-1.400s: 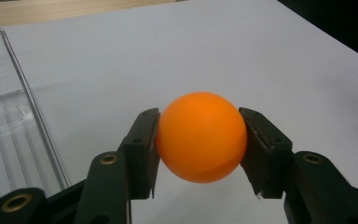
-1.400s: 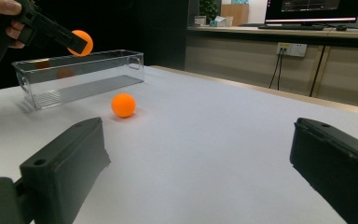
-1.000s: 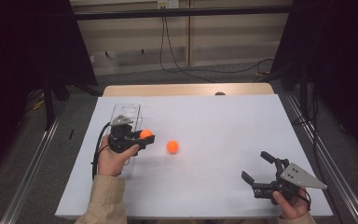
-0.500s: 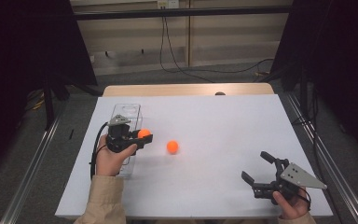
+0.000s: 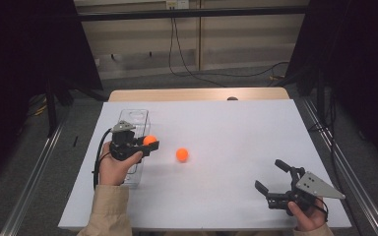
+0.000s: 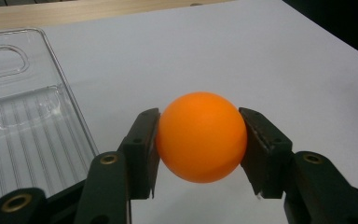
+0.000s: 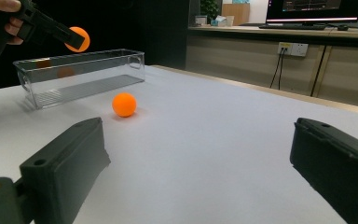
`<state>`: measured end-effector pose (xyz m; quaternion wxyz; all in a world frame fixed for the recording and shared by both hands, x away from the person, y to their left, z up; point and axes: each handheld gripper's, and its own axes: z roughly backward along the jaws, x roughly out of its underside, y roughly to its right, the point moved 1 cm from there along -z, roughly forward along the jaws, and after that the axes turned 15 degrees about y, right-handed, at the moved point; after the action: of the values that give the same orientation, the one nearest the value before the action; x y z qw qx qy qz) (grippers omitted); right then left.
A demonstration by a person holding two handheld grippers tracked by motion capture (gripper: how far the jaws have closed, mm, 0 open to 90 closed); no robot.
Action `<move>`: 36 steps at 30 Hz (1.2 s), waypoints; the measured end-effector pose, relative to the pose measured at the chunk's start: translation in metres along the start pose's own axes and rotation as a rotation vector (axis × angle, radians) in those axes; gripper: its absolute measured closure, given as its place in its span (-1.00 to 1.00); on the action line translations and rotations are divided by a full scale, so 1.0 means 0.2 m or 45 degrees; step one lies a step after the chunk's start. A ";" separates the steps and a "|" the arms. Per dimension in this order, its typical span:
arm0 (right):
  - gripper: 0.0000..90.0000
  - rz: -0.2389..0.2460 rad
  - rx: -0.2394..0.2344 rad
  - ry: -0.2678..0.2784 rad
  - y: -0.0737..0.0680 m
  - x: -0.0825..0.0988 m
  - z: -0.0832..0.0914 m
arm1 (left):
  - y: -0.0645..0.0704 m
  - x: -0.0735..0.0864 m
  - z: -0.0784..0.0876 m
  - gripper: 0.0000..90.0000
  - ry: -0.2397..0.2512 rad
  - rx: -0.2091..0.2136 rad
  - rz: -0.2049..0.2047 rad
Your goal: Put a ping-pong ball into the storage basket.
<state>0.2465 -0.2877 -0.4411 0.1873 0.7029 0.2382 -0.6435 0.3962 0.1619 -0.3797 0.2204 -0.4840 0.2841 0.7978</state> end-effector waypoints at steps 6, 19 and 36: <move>-0.94 0.000 0.002 0.000 0.00 0.00 0.00 | 0.00 0.00 0.01 0.13 0.003 -0.011 -0.003; -0.94 0.002 0.000 0.000 0.00 0.00 0.00 | -0.02 -0.01 0.03 0.13 0.010 -0.028 0.000; -0.94 0.003 -0.001 0.000 0.00 0.00 0.00 | -0.06 -0.01 0.06 0.13 0.025 -0.063 -0.003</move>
<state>0.2465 -0.2877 -0.4410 0.1884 0.7031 0.2374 -0.6433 0.3970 0.1783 -0.3767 0.2065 -0.4974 0.2658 0.7996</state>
